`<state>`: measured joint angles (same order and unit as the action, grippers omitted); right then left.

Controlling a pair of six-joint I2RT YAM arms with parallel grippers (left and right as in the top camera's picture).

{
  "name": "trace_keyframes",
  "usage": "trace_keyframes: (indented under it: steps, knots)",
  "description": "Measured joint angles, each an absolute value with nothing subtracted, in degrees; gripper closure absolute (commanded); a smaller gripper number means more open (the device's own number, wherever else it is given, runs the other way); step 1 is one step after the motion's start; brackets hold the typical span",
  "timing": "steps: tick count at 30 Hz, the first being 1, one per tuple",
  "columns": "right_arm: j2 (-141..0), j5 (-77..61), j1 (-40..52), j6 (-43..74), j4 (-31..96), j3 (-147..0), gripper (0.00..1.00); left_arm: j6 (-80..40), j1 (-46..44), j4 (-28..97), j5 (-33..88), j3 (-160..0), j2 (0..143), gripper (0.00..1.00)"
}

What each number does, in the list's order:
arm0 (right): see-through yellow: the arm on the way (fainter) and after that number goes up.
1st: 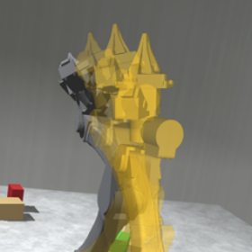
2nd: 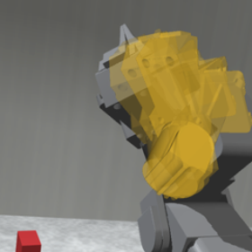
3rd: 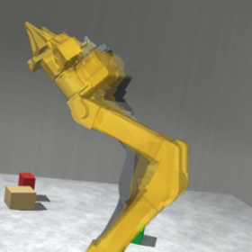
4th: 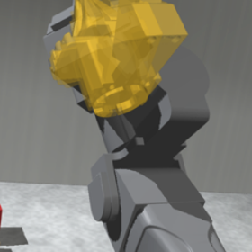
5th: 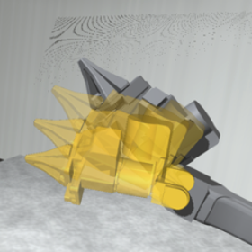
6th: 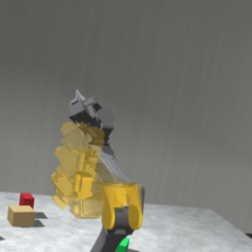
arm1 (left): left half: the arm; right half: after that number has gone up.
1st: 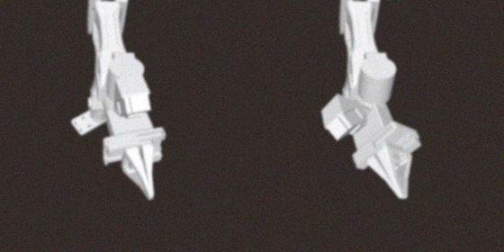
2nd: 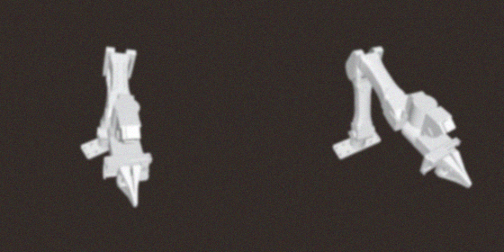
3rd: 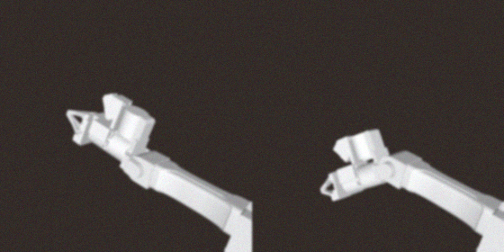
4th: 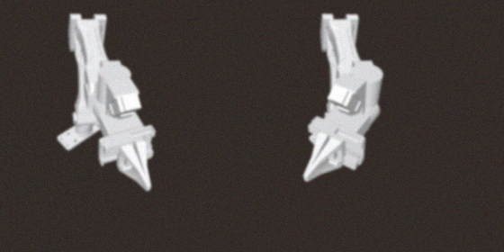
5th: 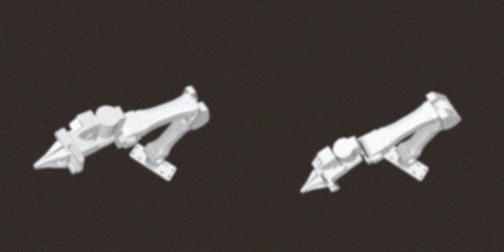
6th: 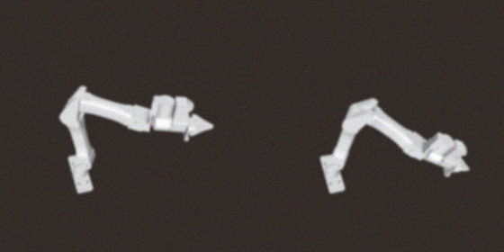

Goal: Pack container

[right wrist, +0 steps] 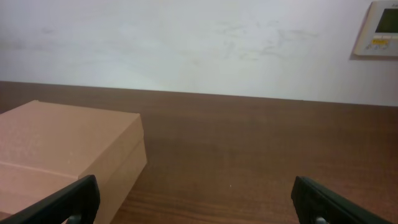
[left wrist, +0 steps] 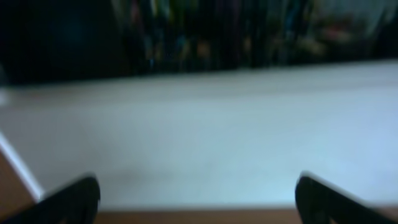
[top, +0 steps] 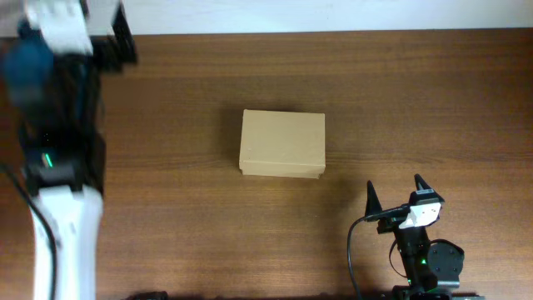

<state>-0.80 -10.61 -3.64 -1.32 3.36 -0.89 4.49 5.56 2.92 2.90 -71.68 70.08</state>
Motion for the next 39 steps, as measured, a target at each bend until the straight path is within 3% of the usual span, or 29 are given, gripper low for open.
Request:
trace_keyframes:
  steps: [10,18,28,39]
  knots:
    - [-0.8,-10.6,-3.6,-1.3,3.4,-0.9,0.01,4.5,5.6,1.3,3.1,-29.5,42.1,0.0]
    - [-0.7,-10.8,-3.6,-1.3,3.3,-0.8,0.01,4.5,5.6,1.0,3.3,-12.2,15.5,0.0]
    - [-0.7,-10.8,-3.6,-1.3,3.4,-0.8,0.01,4.5,2.7,3.7,3.2,-4.4,2.8,0.0]
    - [-0.7,-10.8,-3.6,-1.3,3.4,-0.8,0.01,4.5,1.5,12.1,3.2,-4.4,0.9,0.0]
